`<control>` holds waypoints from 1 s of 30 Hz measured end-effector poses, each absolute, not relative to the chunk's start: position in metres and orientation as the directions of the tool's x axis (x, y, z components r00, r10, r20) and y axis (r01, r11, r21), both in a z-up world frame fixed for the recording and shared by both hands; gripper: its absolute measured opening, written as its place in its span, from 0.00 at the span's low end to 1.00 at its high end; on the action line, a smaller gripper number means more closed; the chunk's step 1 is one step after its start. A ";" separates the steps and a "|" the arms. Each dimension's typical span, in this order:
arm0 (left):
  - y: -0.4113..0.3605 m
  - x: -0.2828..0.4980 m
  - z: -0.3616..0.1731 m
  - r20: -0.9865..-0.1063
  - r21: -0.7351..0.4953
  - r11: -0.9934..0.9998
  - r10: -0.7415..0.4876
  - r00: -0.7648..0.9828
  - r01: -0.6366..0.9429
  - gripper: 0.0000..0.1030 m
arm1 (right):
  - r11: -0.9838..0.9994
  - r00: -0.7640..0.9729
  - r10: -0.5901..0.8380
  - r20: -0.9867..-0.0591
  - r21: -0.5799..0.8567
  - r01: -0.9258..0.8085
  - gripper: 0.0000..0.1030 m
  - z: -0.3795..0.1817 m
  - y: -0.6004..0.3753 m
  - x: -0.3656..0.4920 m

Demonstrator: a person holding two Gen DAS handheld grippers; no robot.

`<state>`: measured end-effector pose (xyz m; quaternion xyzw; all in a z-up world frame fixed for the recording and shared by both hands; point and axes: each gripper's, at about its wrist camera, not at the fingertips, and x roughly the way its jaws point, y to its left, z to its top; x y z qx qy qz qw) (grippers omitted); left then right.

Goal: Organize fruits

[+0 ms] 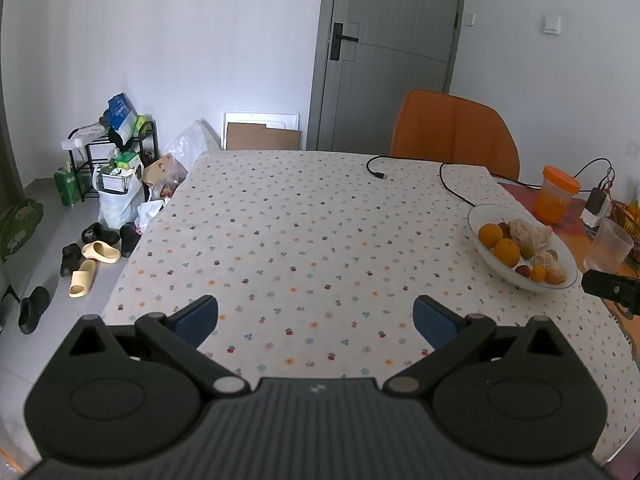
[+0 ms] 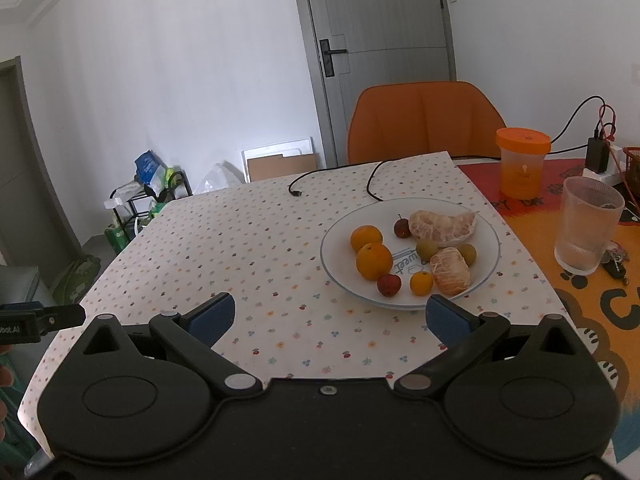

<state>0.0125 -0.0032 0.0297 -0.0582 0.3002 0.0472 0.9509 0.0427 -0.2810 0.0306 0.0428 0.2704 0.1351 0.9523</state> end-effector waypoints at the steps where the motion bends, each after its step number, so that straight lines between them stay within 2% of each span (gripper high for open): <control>1: -0.003 0.012 0.029 -0.577 -0.082 0.989 0.055 0.815 -0.125 1.00 | 0.960 0.817 0.281 -0.503 0.154 -0.236 1.00 0.030 -0.281 0.043; 30: -0.001 0.014 0.028 -0.574 -0.102 0.987 0.042 0.818 -0.122 1.00 | 0.958 0.808 0.287 -0.514 0.160 -0.239 1.00 0.028 -0.280 0.045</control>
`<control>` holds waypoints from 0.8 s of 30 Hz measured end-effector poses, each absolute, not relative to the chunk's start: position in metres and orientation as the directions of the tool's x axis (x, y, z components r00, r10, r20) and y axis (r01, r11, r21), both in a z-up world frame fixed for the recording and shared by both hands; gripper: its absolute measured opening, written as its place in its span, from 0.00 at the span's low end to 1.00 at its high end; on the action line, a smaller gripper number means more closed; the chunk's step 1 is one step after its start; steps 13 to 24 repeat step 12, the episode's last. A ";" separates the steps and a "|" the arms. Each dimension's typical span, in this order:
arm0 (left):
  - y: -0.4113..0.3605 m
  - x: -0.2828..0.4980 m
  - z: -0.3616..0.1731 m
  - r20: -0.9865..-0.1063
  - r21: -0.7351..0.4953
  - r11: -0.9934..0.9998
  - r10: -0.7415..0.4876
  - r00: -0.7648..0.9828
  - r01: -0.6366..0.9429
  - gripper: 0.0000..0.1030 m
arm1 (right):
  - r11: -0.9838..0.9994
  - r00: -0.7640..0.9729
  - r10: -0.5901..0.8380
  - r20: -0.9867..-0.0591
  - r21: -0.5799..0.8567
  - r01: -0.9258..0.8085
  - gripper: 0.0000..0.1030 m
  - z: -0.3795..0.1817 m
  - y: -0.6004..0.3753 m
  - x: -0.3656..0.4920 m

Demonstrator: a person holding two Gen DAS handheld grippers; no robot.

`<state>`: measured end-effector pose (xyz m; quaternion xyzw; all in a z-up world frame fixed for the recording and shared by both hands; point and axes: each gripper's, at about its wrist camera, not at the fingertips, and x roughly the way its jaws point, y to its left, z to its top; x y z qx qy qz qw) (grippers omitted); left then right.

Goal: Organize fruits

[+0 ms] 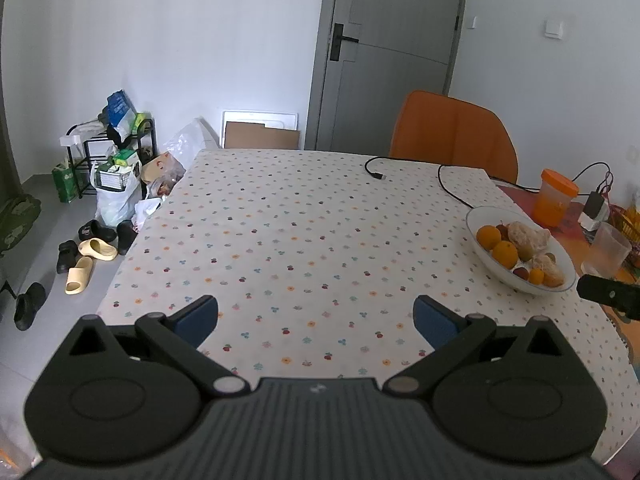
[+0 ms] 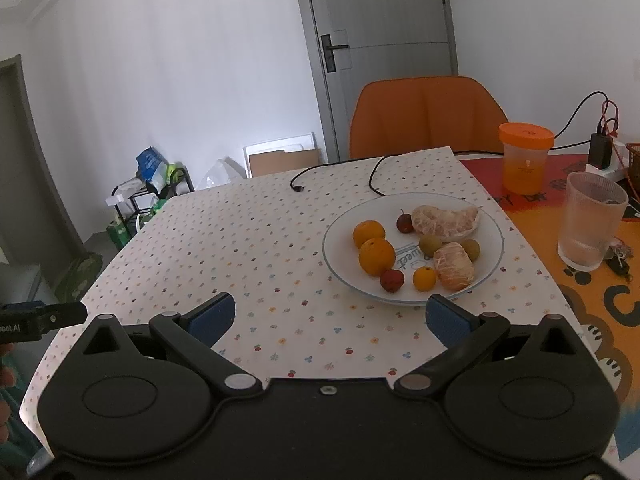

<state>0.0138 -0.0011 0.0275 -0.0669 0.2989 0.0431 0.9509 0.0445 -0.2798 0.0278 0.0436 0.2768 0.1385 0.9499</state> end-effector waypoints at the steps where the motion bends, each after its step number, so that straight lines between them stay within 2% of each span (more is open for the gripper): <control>1: -0.002 0.013 0.028 -0.573 -0.101 0.987 0.042 0.819 -0.121 1.00 | 0.958 0.808 0.288 -0.515 0.160 -0.239 1.00 0.028 -0.280 0.045; 24: -0.002 0.012 0.028 -0.569 -0.101 0.988 0.042 0.821 -0.120 1.00 | 0.957 0.803 0.289 -0.522 0.157 -0.243 1.00 0.025 -0.277 0.045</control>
